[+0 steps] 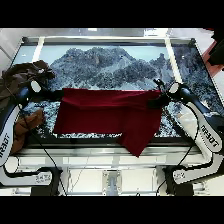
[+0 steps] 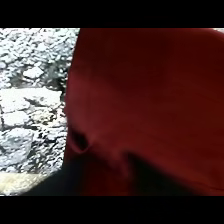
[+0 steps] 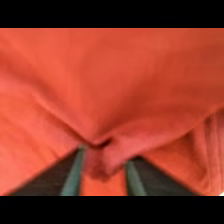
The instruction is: Fold the shirts.
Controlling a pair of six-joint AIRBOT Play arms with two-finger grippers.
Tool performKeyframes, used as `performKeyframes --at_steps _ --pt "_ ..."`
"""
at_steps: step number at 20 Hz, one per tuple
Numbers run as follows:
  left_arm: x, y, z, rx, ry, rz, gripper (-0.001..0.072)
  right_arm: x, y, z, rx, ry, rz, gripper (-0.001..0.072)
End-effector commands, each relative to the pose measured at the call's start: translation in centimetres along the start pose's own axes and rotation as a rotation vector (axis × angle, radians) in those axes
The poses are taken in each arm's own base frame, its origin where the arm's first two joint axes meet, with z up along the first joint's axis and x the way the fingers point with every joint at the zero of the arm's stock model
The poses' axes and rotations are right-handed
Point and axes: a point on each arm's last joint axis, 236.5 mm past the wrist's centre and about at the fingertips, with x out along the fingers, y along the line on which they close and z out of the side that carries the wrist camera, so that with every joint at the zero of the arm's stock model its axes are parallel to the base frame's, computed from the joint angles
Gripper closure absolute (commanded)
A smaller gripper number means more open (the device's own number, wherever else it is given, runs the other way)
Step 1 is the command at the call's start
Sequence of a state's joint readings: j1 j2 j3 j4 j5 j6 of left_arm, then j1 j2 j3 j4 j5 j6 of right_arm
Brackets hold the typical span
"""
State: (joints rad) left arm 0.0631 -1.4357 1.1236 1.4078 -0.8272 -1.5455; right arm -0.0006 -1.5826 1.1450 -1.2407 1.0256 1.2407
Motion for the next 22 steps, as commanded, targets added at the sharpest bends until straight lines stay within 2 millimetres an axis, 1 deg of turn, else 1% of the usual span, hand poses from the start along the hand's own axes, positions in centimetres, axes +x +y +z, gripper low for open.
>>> performKeyframes --at_steps 1,3,4,5,6,7,8,9,10,11,12,13,14,15,16,18,20,21,22 --pt "-1.3 0.0 1.2 -0.024 -0.015 -0.013 0.0130 -1.6 -0.4 -1.9 0.043 0.089 0.003 0.0353" --pt "-5.4 0.1 2.8 -0.016 -0.043 -0.016 0.0130 -5.4 -1.4 -2.7 0.040 0.107 -0.022 0.0354" --pt "-7.8 0.3 3.3 0.018 -0.069 -0.005 0.0130 -7.6 -2.3 -3.0 0.043 0.086 -0.053 0.0354" --pt "-10.3 1.1 3.1 0.067 -0.099 0.038 0.0130 -9.9 -3.2 -3.5 0.054 0.057 -0.087 0.0354" --pt "-12.3 2.5 1.9 0.086 -0.102 0.102 0.0130 -11.8 -3.7 -4.4 0.093 0.021 -0.093 0.0353" --pt "-13.4 4.0 -0.2 0.064 -0.090 0.156 0.0130 -12.6 -3.4 -5.8 0.135 -0.006 -0.068 0.0353" --pt "-13.5 5.1 -3.0 0.015 -0.071 0.184 0.0130 -12.4 -2.6 -7.8 0.194 -0.021 -0.015 0.0353" --pt "-12.8 5.7 -6.5 -0.050 -0.041 0.188 0.0130 -11.4 -1.6 -10.0 0.253 -0.022 0.040 0.0353" --pt "-11.9 6.0 -9.8 -0.102 -0.012 0.183 0.0130 -9.9 -0.2 -12.5 0.315 -0.012 0.105 0.0353" --pt "-11.1 6.1 -12.4 -0.137 0.009 0.181 0.0130 -8.5 1.4 -14.3 0.366 0.003 0.172 0.0352" --pt "-10.5 5.9 -14.1 -0.170 0.020 0.170 0.0130 -7.4 3.4 -16.0 0.411 0.034 0.250 0.0352" --pt "-10.2 5.5 -14.8 -0.192 0.025 0.154 0.0130 -6.8 5.5 -17.2 0.444 0.076 0.333 0.0352" --pt "-10.1 4.8 -14.8 -0.210 0.024 0.124 0.0130 -6.5 7.8 -18.3 0.467 0.126 0.421 0.0351" --pt "-10.0 3.9 -14.2 -0.234 0.002 0.083 0.0130 -6.3 9.4 -19.1 0.473 0.163 0.474 0.0351" --pt "-10.0 2.9 -13.5 -0.259 -0.022 0.040 0.0130 -6.0 10.9 -20.2 0.470 0.213 0.507 0.0350" --pt "-10.1 1.0 -12.3 -0.301 -0.060 -0.047 0.0130 -5.2 12.9 -22.2 0.478 0.308 0.507 0.0350" --pt "-10.2 -0.2 -11.9 -0.299 -0.069 -0.104 0.0130 -3.9 13.7 -24.7 0.427 0.385 0.447 0.0350" --pt "-10.3 -0.6 -11.9 -0.287 -0.068 -0.117 0.0130 -3.1 13.5 -25.3 0.426 0.398 0.399 0.0350" --pt "-10.3 -0.7 -11.8 -0.279 -0.068 -0.120 0.0130 -2.4 13.4 -25.5 0.436 0.391 0.364 0.0347"
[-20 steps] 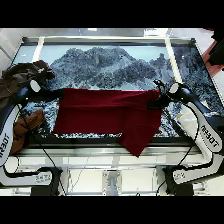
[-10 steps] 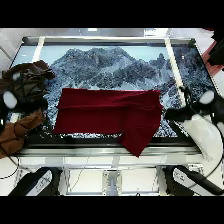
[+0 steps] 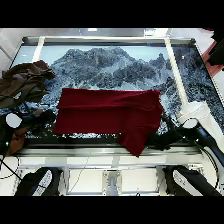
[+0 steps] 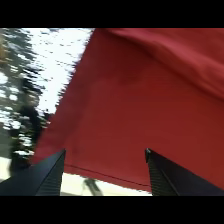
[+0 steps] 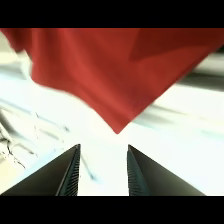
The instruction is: Fold the shirts.
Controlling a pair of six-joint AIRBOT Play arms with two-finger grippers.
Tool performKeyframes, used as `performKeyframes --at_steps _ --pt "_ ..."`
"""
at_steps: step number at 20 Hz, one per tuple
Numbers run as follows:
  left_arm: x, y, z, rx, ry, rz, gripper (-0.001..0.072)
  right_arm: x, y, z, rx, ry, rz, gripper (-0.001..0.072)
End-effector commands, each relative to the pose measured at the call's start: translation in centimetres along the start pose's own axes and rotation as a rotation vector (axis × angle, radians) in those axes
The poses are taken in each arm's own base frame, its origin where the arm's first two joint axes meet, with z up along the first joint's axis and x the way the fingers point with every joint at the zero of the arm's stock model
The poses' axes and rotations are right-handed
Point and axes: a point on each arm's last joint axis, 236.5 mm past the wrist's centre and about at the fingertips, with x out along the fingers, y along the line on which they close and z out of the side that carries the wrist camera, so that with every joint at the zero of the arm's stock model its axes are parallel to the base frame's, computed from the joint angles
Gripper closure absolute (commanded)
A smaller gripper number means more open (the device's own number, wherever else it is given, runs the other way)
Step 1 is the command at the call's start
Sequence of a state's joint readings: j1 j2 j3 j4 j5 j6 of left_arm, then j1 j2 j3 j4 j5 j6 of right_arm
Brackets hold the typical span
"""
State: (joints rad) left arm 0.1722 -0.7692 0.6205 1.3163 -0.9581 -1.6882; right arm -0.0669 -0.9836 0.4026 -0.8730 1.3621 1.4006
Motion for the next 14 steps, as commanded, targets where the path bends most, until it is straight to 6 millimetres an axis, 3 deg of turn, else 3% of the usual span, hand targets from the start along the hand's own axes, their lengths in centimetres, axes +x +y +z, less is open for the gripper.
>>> performKeyframes --at_steps 1,2,3,9,11,14 --pt "0.0 -1.6 0.0 -0.010 -0.009 -0.073 0.0130 2.6 -0.8 -1.0 0.045 0.011 -0.076 0.0266" --pt "0.0 -1.6 0.0 -0.010 -0.009 -0.073 0.0130 2.8 -0.7 -0.6 0.044 -0.009 -0.079 0.0179" --pt "0.0 -1.6 0.0 -0.009 -0.010 -0.073 0.0130 2.8 -0.7 -0.1 0.056 -0.029 -0.081 0.0161" --pt "0.0 -1.6 0.0 0.013 -0.011 -0.072 0.0130 2.0 -1.2 5.4 0.122 -0.270 -0.086 0.0164" --pt "0.0 -1.6 0.0 0.014 -0.011 -0.072 0.0130 1.8 -1.2 6.0 0.144 -0.296 -0.085 0.0182" --pt "0.0 -1.6 0.0 0.032 -0.012 -0.070 0.0130 1.8 -1.2 5.8 0.146 -0.288 -0.083 0.0484"
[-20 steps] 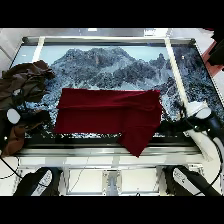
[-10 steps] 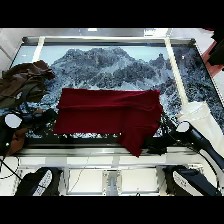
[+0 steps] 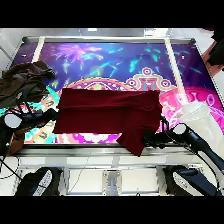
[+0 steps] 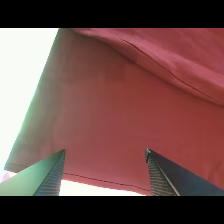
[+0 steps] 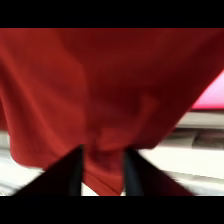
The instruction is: Fold the shirts.
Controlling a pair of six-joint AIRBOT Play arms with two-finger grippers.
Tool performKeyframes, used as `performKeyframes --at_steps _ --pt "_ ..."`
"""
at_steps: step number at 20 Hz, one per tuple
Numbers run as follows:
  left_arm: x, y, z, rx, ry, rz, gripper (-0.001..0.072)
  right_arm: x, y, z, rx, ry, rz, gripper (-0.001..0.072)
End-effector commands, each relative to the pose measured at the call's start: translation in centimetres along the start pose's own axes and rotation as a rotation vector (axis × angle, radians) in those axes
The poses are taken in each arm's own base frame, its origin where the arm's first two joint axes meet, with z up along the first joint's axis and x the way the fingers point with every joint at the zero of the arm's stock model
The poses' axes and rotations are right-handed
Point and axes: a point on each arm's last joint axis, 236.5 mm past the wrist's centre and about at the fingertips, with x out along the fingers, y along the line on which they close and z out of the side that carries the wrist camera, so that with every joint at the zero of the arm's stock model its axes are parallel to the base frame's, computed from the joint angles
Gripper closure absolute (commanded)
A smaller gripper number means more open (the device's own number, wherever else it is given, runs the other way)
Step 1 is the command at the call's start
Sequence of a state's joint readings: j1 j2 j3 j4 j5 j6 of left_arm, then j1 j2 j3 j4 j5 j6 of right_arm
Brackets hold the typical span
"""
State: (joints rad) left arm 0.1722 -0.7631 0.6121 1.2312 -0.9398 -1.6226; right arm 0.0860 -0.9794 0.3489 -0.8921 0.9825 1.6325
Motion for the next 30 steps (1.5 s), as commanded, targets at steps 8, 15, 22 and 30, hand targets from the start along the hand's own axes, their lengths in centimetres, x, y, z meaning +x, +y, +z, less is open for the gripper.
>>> performKeyframes --at_steps 8,15,22,30 --pt "2.5 5.4 -3.2 -0.606 -0.016 0.170 0.0131 -0.1 0.4 -0.3 -0.027 0.013 0.015 0.0672" --pt "4.6 7.2 -6.7 -0.880 0.004 0.219 0.0142 -0.1 1.3 -0.4 -0.042 0.014 0.051 0.0672" --pt "7.0 6.8 -6.9 -0.876 0.034 0.186 0.0144 -0.1 1.3 -0.5 -0.041 0.017 0.054 0.0672" --pt "6.6 5.8 -3.5 -0.665 -0.036 0.122 0.0695 -0.8 1.9 -0.5 -0.063 0.005 0.067 0.0673"
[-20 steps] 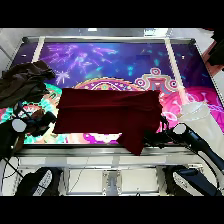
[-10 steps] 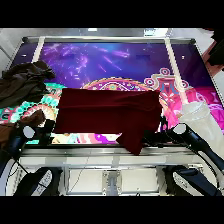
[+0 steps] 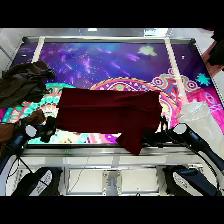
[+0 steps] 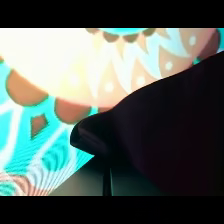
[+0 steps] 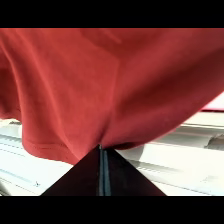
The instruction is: Fold the shirts.
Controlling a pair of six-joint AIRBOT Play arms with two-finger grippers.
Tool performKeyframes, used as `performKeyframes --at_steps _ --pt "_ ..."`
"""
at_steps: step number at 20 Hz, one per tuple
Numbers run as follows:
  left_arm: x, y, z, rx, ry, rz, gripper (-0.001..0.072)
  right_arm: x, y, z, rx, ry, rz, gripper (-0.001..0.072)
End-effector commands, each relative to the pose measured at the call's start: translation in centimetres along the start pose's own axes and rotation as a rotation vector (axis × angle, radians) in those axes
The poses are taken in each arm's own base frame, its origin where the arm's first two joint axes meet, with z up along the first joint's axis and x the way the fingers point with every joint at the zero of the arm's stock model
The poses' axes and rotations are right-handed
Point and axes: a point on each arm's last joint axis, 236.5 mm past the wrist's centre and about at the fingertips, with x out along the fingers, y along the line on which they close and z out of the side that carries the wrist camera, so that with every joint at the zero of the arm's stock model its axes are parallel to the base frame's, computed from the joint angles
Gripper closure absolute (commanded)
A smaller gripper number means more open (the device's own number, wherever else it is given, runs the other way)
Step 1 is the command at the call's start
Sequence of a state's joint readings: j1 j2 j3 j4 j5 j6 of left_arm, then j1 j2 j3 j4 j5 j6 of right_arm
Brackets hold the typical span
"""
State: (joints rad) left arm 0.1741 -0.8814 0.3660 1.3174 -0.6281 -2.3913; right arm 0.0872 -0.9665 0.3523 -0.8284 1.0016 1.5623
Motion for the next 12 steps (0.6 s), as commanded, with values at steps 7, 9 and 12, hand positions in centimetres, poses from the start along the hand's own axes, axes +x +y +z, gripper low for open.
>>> performKeyframes --at_steps 7,9,12 --pt "-10.2 -5.3 0.6 0.679 0.017 -0.027 0.0695 -8.1 3.4 -1.8 -0.234 -0.027 -0.065 0.0674" --pt "-11.9 -5.7 0.1 0.774 0.010 -0.050 0.0695 -9.8 4.2 -0.6 -0.256 -0.091 -0.089 0.0674" --pt "-13.8 -9.0 1.0 0.843 -0.065 -0.133 0.0697 -13.1 6.6 3.3 -0.319 -0.270 -0.097 0.0675"
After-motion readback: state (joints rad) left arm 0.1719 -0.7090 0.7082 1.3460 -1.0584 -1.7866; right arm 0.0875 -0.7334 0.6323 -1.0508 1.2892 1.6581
